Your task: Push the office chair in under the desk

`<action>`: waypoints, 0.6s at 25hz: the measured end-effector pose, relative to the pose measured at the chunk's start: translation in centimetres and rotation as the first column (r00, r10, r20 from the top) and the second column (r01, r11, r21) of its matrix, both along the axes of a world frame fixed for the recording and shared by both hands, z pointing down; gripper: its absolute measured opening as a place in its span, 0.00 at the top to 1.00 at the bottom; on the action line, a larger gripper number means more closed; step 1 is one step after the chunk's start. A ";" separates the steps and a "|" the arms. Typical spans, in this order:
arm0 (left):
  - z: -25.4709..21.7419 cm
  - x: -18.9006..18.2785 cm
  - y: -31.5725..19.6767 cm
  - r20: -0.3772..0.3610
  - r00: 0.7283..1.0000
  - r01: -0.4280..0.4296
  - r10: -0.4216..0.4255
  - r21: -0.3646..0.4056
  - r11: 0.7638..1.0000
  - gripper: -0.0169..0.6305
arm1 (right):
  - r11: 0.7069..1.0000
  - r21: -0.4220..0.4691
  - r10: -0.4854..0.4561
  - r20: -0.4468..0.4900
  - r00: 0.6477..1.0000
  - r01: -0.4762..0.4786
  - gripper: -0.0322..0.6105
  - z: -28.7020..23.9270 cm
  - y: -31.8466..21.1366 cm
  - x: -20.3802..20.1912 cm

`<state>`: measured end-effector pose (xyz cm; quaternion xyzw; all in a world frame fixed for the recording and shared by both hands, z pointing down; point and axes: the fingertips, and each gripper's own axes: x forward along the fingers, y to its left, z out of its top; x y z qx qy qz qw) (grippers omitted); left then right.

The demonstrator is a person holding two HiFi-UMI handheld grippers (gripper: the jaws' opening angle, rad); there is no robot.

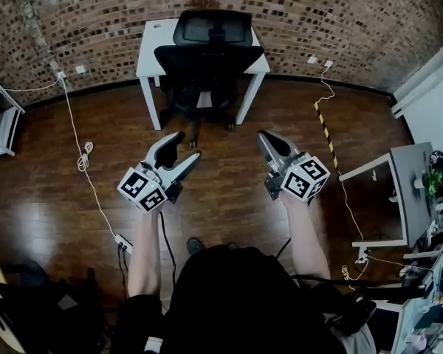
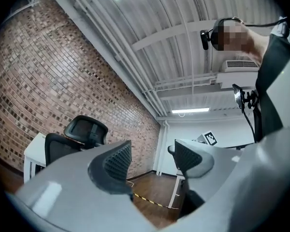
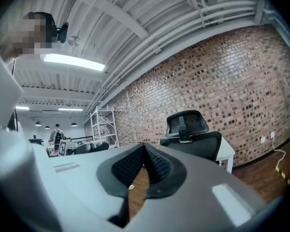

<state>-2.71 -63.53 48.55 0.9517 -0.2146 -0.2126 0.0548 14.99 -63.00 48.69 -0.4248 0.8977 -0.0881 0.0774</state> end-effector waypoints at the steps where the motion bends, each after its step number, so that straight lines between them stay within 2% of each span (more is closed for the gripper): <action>1: -0.2 0.4 0.4 0.010 1.000 0.001 -0.001 0.003 1.000 0.40 | 1.000 0.010 -0.008 -0.001 1.000 0.008 0.95 -0.3 0.4 -0.1; 10: -3.2 6.4 3.7 0.075 0.997 0.012 -0.015 0.035 0.999 0.43 | 0.997 0.056 -0.052 0.023 0.998 0.051 0.95 -2.7 3.0 3.0; 15: -4.2 8.2 4.7 0.115 0.993 0.008 -0.014 0.054 0.999 0.44 | 0.993 0.086 -0.079 0.019 0.997 0.077 0.95 -3.3 3.9 3.3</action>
